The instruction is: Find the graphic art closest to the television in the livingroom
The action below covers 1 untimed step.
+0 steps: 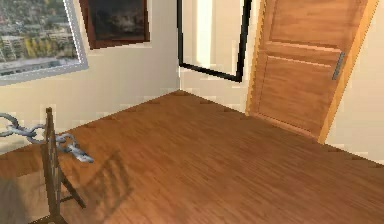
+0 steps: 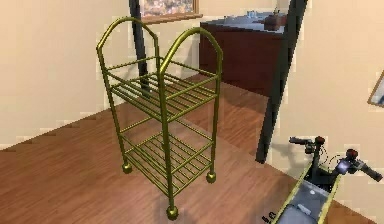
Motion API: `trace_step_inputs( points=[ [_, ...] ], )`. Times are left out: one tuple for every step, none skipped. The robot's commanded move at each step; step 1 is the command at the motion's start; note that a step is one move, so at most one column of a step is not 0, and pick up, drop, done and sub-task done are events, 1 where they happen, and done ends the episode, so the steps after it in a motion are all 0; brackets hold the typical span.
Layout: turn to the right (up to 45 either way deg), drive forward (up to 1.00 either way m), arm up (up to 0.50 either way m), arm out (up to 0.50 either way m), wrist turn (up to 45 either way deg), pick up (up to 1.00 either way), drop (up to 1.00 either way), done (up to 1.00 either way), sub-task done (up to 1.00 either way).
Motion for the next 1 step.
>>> trace_step_inputs(
  points=[
    [-9.0, 0.00, 0.00, 0.00, 0.0, 0.00, 0.00, 0.00, 0.00]
  ],
)
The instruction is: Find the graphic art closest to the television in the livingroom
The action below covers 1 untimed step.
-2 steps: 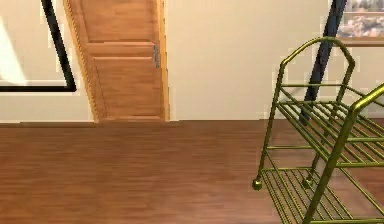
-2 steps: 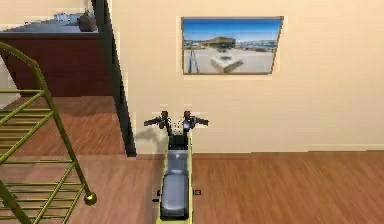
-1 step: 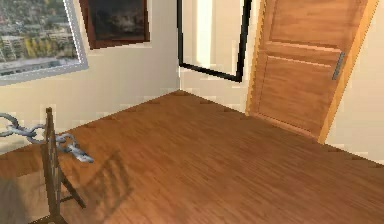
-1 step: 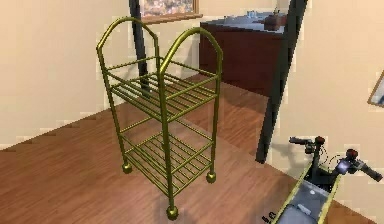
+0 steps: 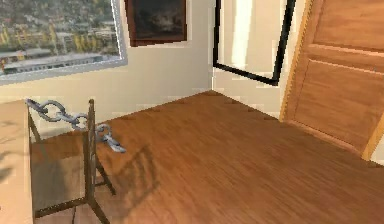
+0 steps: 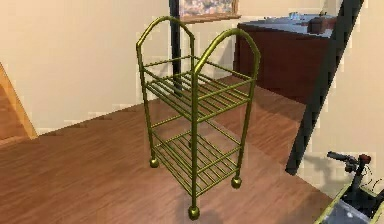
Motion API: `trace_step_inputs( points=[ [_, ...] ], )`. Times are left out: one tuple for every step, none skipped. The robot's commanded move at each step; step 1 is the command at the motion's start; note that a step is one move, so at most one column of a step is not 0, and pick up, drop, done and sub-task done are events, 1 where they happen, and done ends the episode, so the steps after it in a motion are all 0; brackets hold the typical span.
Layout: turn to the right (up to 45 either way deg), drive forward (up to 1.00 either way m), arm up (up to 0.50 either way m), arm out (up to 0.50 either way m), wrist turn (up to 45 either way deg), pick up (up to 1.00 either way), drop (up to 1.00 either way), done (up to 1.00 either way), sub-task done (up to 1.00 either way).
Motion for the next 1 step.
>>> trace_step_inputs(
  points=[
    [0.0, 1.00, 0.00, 0.00, 0.0, 0.00, 0.00, 0.00, 0.00]
  ],
)
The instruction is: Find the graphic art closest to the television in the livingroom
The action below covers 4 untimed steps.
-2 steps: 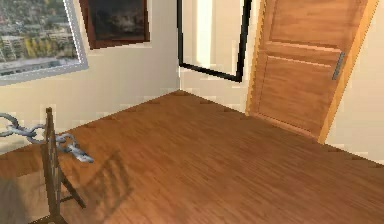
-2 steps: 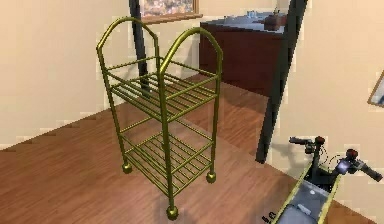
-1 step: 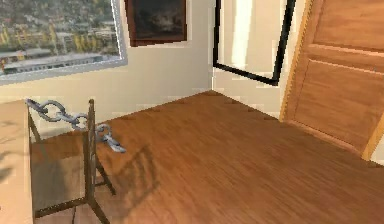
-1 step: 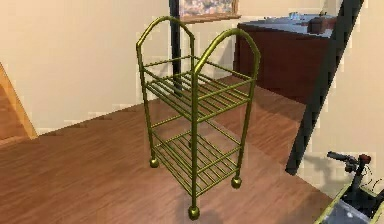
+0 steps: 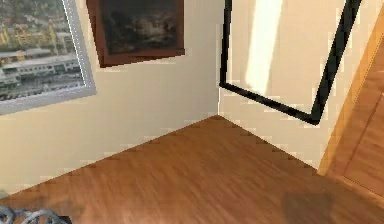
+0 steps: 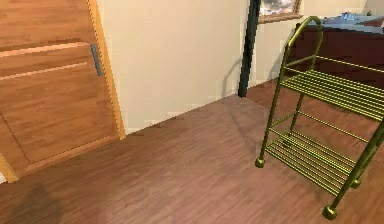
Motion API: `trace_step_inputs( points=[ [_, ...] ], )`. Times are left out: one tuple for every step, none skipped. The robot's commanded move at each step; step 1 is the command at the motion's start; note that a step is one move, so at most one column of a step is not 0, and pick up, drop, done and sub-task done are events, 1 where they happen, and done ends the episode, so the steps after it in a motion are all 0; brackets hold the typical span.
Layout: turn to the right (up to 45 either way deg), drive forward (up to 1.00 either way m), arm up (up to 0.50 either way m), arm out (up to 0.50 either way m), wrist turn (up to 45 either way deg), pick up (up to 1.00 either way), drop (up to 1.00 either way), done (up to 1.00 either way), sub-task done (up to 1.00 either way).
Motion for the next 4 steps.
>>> trace_step_inputs(
  points=[
    [-9.0, 0.00, 0.00, 0.00, 0.0, 0.00, 0.00, 0.00, 0.00],
    [0.0, 0.15, 0.00, 0.00, 0.0, 0.00, 0.00, 0.00, 0.00],
    [-27.0, 0.00, 0.00, 0.00, 0.0, 0.00, 0.00, 0.00, 0.00],
    [0.0, 0.65, 0.00, 0.00, 0.0, 0.00, 0.00, 0.00, 0.00]
  ],
)
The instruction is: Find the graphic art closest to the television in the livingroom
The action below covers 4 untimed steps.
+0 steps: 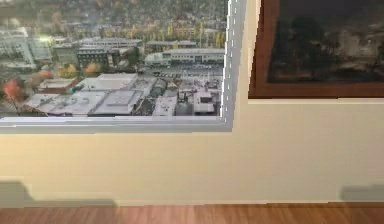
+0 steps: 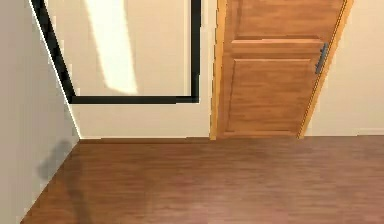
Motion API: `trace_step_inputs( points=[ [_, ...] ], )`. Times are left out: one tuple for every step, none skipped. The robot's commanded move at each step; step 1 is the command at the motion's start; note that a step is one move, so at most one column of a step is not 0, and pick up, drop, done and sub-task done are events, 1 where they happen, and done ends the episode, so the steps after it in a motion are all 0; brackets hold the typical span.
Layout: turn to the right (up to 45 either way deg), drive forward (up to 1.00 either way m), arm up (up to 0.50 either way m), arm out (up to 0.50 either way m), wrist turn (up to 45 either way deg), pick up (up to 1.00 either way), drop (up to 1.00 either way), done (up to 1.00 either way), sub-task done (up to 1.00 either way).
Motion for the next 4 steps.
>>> trace_step_inputs(
  points=[
    [-27.0, 0.00, 0.00, 0.00, 0.0, 0.00, 0.00, 0.00, 0.00],
    [0.0, 0.75, 0.00, 0.00, 0.0, 0.00, 0.00, 0.00, 0.00],
    [45.0, 0.00, 0.00, 0.00, 0.0, 0.00, 0.00, 0.00, 0.00],
    [45.0, 0.00, 0.00, 0.00, 0.0, 0.00, 0.00, 0.00, 0.00]
  ],
)
